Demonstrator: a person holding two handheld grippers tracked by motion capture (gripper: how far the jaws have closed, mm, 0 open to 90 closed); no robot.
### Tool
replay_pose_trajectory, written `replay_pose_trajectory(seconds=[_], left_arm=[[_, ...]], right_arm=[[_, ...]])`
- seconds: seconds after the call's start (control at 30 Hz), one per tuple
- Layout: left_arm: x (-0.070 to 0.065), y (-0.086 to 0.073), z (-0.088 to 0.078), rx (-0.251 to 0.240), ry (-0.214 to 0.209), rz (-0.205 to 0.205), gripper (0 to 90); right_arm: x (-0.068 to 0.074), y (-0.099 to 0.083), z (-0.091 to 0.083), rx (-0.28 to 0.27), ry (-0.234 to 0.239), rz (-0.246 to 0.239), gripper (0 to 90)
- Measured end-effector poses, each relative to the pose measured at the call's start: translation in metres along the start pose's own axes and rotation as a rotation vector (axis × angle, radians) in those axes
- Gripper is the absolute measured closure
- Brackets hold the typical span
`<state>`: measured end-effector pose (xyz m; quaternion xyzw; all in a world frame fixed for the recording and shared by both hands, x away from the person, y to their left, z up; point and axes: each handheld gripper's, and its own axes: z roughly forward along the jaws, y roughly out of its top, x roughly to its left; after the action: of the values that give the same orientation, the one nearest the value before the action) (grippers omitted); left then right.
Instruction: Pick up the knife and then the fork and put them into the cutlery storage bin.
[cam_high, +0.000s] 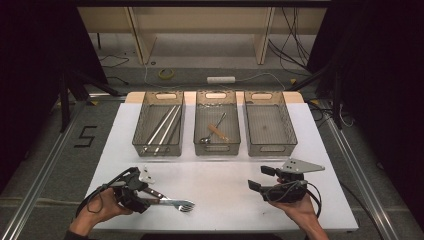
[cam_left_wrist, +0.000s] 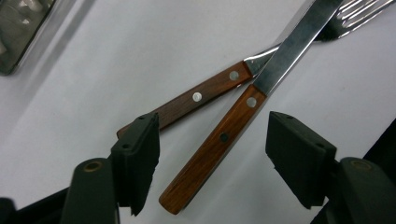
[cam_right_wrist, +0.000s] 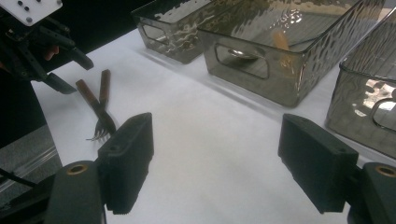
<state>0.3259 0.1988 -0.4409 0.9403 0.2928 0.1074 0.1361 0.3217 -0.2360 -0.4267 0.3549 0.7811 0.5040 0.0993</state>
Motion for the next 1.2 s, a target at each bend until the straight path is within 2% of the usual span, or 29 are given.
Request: replay_pose_trajectory(seconds=[0.07,0.17,0.37,0.5,0.63,0.77,1.0,1.2], left_arm=[[0.0,-0.001,0.001,0.012,-0.006,0.0,38.1],[0.001,-0.004,0.005,0.039,-0.013,0.024,41.3],[0.003,-0.007,0.012,0.054,-0.039,0.046,46.7],[0.006,-0.008,0.015,0.076,-0.037,0.039,49.0],[0.006,-0.009,0.018,0.072,-0.048,0.039,51.8],[0.007,-0.008,0.021,0.087,-0.056,0.054,53.8],[0.008,-0.007,0.023,0.092,-0.096,0.056,59.6],[0.006,-0.007,0.023,0.094,-0.102,0.091,64.8]], right_arm=[[0.0,0.0,0.0,0.003,-0.001,-0.002,27.7],[0.001,0.0,0.0,0.001,0.001,-0.003,27.8],[0.0,0.0,0.001,0.006,0.006,-0.004,27.9],[0.0,0.0,0.001,0.008,0.005,-0.004,28.1],[0.0,-0.001,0.001,0.008,0.005,-0.006,28.2],[0.0,-0.001,0.001,0.007,0.007,-0.004,28.4],[0.001,0.0,0.002,0.013,0.009,-0.006,28.7],[0.001,-0.001,0.002,0.011,0.008,-0.006,28.7]])
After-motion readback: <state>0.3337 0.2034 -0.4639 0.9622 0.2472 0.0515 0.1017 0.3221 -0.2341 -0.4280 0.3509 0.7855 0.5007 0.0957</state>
